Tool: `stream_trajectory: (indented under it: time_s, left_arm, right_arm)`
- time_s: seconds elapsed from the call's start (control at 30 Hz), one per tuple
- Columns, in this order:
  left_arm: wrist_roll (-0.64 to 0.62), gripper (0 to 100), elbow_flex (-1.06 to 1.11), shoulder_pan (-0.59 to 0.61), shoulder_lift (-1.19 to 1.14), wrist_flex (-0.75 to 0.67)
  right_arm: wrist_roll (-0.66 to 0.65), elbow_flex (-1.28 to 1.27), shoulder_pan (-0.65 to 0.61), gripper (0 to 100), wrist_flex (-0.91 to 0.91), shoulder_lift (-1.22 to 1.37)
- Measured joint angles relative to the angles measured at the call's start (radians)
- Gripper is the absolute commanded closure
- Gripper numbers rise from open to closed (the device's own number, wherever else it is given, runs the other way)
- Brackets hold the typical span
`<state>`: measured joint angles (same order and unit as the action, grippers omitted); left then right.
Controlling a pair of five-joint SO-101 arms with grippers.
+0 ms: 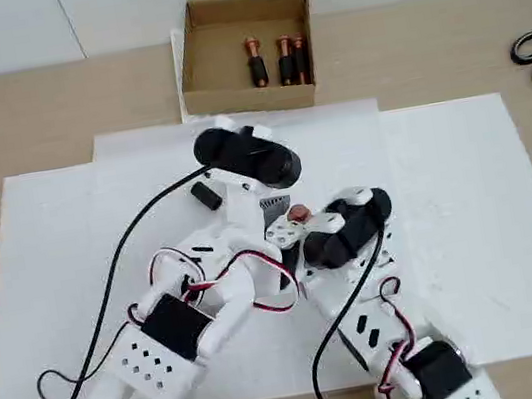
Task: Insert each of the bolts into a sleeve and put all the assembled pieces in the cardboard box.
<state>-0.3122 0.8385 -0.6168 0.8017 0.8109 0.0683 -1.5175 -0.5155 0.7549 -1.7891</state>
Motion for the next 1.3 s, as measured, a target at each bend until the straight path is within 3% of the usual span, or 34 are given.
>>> stream_trajectory:
  time_s: [0.23, 0.7, 0.9, 1.1, 1.3]
  left_arm:
    - [0.054, 75, -0.081, 0.037, 0.066, 0.146]
    - [0.439, 75, -0.262, 0.494, 0.189, 0.615]
    - [0.735, 75, -0.269, 0.730, 0.192, 0.818]
    - [0.824, 75, -0.269, 0.948, 0.192, 0.856]
    - [0.827, 75, -0.269, 1.066, 0.192, 0.856]
  right_arm:
    - [0.000, 0.000, -0.005, 99.5, 0.000, -0.002]
    - [0.000, 0.000, -0.003, 99.5, 0.000, -0.002]
    - [-0.044, 0.014, 0.098, 99.5, 0.003, -0.002]
    - [-0.161, 0.282, 0.232, 99.5, 0.043, 0.120]
    - [-0.167, 0.733, 0.275, 99.5, 0.044, 0.549]
